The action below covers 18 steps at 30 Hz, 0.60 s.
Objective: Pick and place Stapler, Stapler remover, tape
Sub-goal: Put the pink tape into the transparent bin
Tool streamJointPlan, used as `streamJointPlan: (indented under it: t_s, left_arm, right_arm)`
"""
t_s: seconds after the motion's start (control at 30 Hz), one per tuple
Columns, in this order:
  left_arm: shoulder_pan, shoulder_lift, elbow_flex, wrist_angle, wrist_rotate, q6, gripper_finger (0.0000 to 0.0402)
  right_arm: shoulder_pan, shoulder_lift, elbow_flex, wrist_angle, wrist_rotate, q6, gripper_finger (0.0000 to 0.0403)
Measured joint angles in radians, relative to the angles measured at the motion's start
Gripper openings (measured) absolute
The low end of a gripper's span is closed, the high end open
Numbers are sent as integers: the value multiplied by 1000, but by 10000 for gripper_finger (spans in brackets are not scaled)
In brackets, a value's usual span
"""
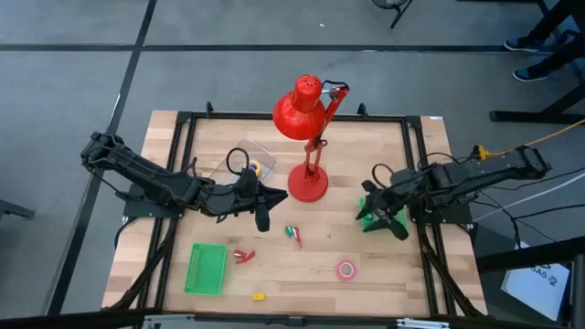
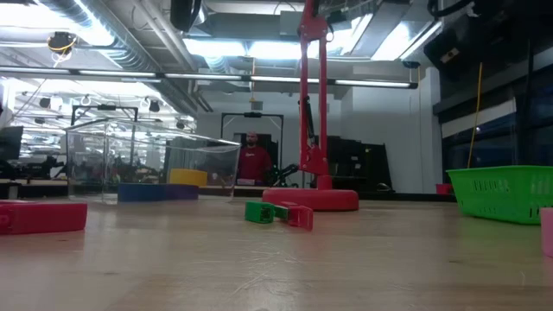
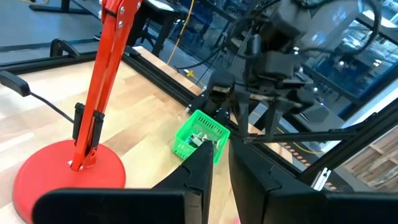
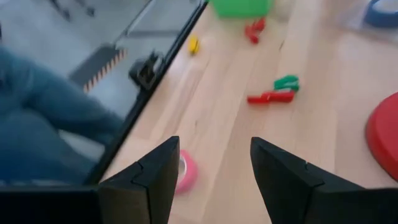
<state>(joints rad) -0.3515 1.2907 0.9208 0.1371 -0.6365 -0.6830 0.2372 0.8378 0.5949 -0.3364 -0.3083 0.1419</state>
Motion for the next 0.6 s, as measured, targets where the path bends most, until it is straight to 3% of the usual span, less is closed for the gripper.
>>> streamJointPlan:
  t_s: [0.23,0.6]
  left_arm:
    - [0,0,0,-10,0,-2,47]
    - [0,0,0,-37,2,-2,47]
  right_arm:
    - [49,85,0,-4,4,-97,199]
    - [69,203,0,-4,122,-98,199]
